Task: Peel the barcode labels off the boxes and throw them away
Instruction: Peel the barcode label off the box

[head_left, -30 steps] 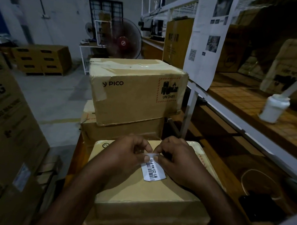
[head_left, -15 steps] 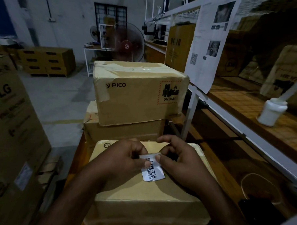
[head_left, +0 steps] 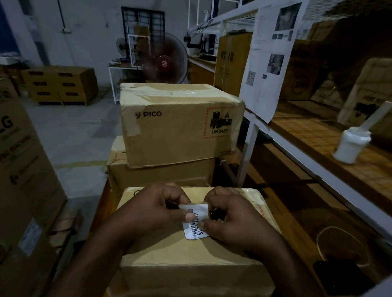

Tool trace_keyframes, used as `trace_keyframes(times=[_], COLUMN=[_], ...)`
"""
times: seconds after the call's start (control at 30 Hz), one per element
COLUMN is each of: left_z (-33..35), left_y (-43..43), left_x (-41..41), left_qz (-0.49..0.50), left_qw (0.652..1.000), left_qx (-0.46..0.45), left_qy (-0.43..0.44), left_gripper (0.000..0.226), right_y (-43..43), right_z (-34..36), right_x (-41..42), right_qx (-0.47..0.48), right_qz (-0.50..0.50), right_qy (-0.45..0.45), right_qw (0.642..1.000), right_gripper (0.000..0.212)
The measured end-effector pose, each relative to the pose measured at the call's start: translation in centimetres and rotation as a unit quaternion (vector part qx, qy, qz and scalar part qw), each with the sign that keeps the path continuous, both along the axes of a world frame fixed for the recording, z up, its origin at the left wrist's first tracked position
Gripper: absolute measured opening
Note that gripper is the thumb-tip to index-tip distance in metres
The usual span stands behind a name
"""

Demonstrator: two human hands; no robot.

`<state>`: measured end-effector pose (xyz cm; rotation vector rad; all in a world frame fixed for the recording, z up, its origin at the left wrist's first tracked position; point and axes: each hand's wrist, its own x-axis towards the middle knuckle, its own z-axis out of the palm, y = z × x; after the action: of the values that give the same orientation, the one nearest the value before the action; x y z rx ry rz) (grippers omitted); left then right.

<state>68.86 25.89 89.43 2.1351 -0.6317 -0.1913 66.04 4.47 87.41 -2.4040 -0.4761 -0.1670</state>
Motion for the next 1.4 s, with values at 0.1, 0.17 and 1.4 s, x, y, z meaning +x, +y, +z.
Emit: trace_keyframes(times=[0.1, 0.17, 1.4], left_z=[0.1, 0.2, 1.5], left_y=[0.2, 0.2, -0.6], left_x=[0.0, -0.2, -0.9], left_qz=[0.01, 0.004, -0.013], left_qw=[1.0, 0.998, 0.991], left_qx=[-0.009, -0.026, -0.068], left_qy=[0.028, 0.056, 0.115], left_gripper=[0.011, 0.018, 0.01], right_y=[0.0, 0.0, -0.3], right_z=[0.1, 0.1, 1.9], right_x=[-0.2, -0.2, -2.0], right_qx=[0.023, 0.049, 0.303], right_qz=[0.006, 0.012, -0.013], right_qy=[0.009, 0.028, 0.102], right_qw=[1.0, 0.998, 0.948], right_gripper=[0.018, 0.022, 0.032])
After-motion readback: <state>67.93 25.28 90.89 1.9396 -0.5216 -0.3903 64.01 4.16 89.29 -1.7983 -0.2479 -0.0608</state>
